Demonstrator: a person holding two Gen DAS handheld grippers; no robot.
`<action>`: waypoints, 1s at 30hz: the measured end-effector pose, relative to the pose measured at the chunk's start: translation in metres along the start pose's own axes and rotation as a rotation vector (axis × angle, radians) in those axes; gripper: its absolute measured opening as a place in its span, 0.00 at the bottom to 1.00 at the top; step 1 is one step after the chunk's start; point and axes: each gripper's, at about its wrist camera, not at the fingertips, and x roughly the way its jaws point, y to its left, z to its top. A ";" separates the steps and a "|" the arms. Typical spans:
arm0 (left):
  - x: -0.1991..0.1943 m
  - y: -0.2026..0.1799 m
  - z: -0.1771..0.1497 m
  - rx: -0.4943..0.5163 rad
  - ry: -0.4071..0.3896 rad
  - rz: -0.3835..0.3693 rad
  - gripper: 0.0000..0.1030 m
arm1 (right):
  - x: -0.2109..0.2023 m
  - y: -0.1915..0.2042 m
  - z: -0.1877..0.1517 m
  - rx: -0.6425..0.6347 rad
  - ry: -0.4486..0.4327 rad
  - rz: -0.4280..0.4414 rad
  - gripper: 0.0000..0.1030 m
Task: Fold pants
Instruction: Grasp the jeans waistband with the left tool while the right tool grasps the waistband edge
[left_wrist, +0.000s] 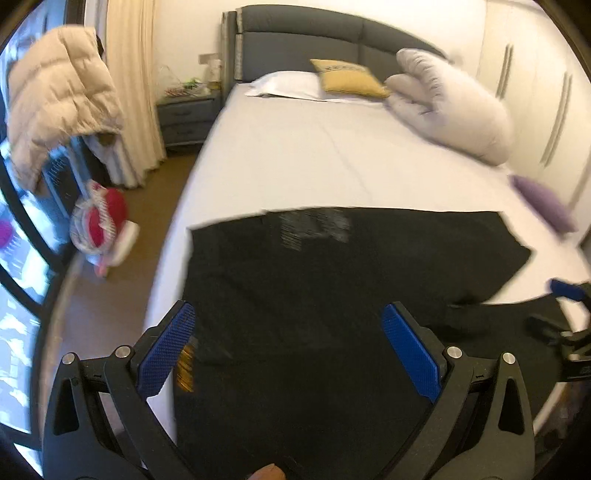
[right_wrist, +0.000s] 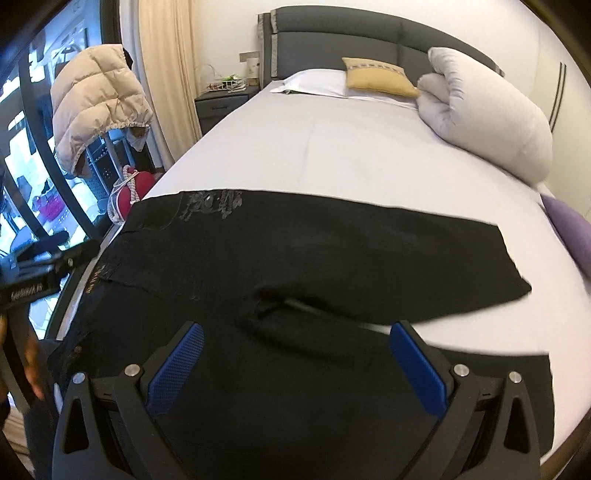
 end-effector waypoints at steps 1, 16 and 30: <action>0.011 0.004 0.009 -0.005 0.022 0.036 1.00 | 0.006 -0.002 0.004 -0.010 0.005 0.002 1.00; 0.208 0.032 0.145 0.347 0.325 -0.240 0.97 | 0.094 -0.034 0.061 -0.180 0.137 0.075 0.79; 0.308 0.037 0.171 0.429 0.617 -0.424 0.37 | 0.123 -0.028 0.079 -0.279 0.141 0.212 0.51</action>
